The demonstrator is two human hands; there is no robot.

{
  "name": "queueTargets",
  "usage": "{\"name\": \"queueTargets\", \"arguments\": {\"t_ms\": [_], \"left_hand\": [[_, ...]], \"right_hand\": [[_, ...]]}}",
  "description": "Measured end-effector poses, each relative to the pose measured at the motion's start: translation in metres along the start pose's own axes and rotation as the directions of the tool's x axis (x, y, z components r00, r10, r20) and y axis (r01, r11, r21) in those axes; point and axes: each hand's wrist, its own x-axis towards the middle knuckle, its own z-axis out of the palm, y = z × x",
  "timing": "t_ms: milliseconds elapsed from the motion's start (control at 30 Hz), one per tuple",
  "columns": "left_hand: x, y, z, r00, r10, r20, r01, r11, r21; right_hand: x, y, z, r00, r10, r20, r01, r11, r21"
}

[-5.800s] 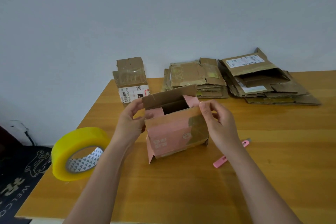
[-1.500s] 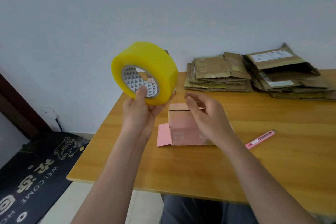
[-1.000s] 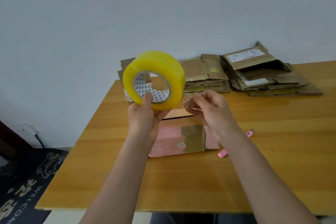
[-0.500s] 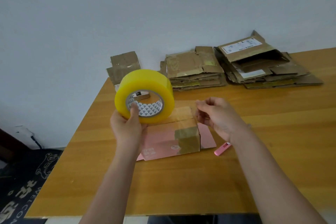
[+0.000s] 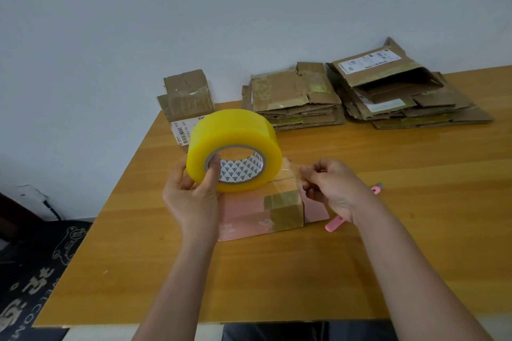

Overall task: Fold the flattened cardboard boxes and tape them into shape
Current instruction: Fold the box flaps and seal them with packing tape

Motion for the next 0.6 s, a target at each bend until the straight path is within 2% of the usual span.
{"name": "queueTargets", "arguments": {"t_ms": [133,233,300,367,467,533,600], "left_hand": [[0.001,-0.006,-0.003,1.0,0.022,0.017,-0.022,1.0,-0.001],[0.003,-0.006,-0.002,0.999,0.003,0.032,-0.006,0.997,0.081],[0.006,-0.005,-0.001,0.998,-0.023,0.065,0.016,0.993,0.117],[0.01,-0.004,0.0,0.995,-0.065,0.075,0.055,0.991,0.126],[0.009,-0.001,-0.001,0.989,-0.1,0.111,0.078,0.979,0.188],[0.008,0.001,-0.004,0.979,-0.14,0.15,0.095,0.957,0.274],[0.01,0.004,-0.009,0.95,-0.215,0.229,0.13,0.934,0.334]], "right_hand": [[0.002,0.007,0.003,1.0,-0.02,-0.012,0.02,0.998,-0.053],[0.004,0.013,0.005,0.997,-0.036,-0.063,0.016,0.958,-0.286],[0.003,0.015,0.007,0.991,-0.083,-0.11,0.018,0.871,-0.49],[0.005,0.016,0.011,0.97,-0.195,-0.143,0.064,0.777,-0.627],[0.007,0.02,0.012,0.911,-0.338,-0.238,0.132,0.784,-0.606],[0.005,0.025,0.011,0.902,-0.349,-0.255,0.143,0.797,-0.587],[0.001,0.032,0.01,0.851,-0.46,-0.252,0.235,0.764,-0.601]]}}
